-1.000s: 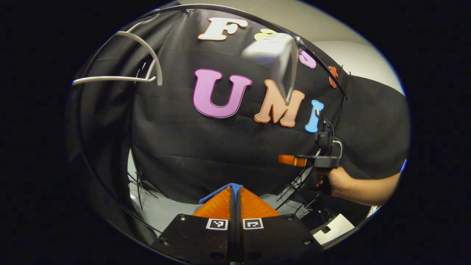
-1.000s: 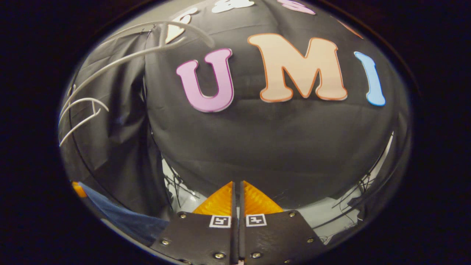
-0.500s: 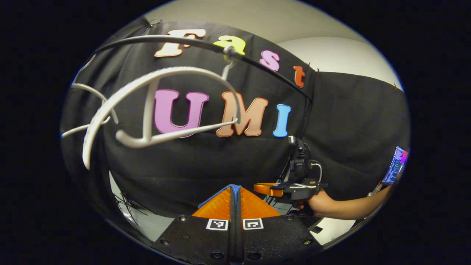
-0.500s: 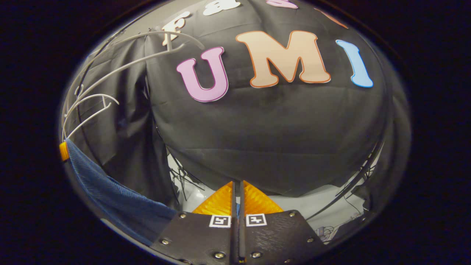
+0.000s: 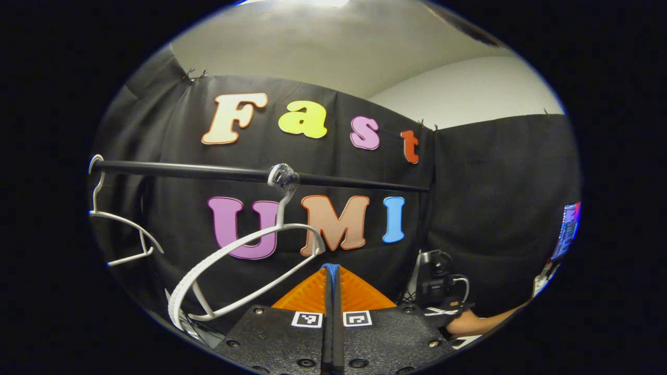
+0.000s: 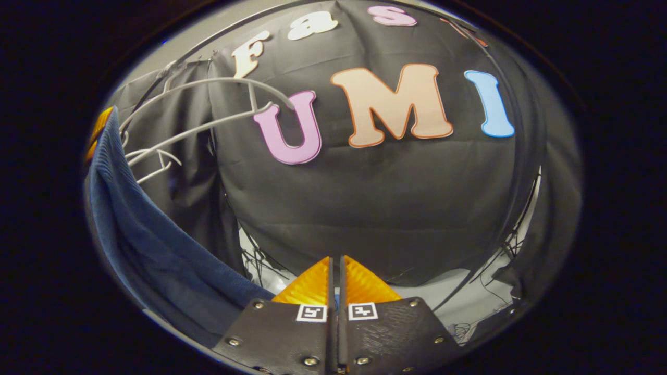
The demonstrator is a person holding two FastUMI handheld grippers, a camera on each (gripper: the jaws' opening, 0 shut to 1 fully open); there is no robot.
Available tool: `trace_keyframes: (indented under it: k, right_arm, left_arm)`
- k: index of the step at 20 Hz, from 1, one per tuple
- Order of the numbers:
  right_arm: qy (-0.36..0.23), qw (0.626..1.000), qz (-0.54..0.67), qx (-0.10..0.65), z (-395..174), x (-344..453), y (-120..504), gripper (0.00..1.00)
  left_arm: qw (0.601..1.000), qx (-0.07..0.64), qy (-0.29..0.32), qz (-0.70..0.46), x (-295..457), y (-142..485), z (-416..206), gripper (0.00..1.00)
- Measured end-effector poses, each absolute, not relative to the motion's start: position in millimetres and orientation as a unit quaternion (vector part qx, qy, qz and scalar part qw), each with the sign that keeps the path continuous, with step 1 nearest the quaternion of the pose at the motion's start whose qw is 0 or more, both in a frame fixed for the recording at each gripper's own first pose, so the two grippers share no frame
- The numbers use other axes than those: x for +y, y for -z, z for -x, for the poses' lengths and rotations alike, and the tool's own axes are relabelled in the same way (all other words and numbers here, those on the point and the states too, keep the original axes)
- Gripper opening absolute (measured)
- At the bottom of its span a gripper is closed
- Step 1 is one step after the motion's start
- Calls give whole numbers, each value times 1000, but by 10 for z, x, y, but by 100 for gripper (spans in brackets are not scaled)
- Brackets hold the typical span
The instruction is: Grasp the clothes on the hanger with both hands and then place them into the laundry hamper below.
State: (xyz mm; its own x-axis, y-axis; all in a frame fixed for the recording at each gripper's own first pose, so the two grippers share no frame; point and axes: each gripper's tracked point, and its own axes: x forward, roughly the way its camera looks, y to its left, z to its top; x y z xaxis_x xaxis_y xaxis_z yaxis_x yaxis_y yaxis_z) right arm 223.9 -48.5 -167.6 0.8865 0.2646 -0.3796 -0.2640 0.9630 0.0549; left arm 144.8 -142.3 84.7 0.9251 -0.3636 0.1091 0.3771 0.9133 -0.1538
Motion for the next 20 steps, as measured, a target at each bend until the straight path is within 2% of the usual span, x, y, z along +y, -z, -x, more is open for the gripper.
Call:
trace_keyframes:
  k: [2,4,6,9,13,20]
  right_arm:
    - [-142,972,0,188,-2181,-405,1571,1]
    - [-150,972,-1,179,-2090,-333,1444,1]
    - [-155,971,-7,181,-2010,-238,1440,1]
    - [-132,972,6,195,-1970,-238,1606,1]
    - [-98,968,28,228,-1933,-270,1963,2]
    - [-83,941,32,326,-1763,-171,2901,1]
  left_arm:
    - [973,-28,211,95,-1651,-836,-1384,0]
    - [967,-46,231,100,-1868,-1003,-1382,0]
    - [972,-61,209,89,-1850,-1023,-1539,0]
    - [985,12,156,69,-1685,-236,-1854,0]
    - [978,138,129,85,-1682,960,-1950,0]
    - [955,259,134,57,-1698,2292,-1891,1]
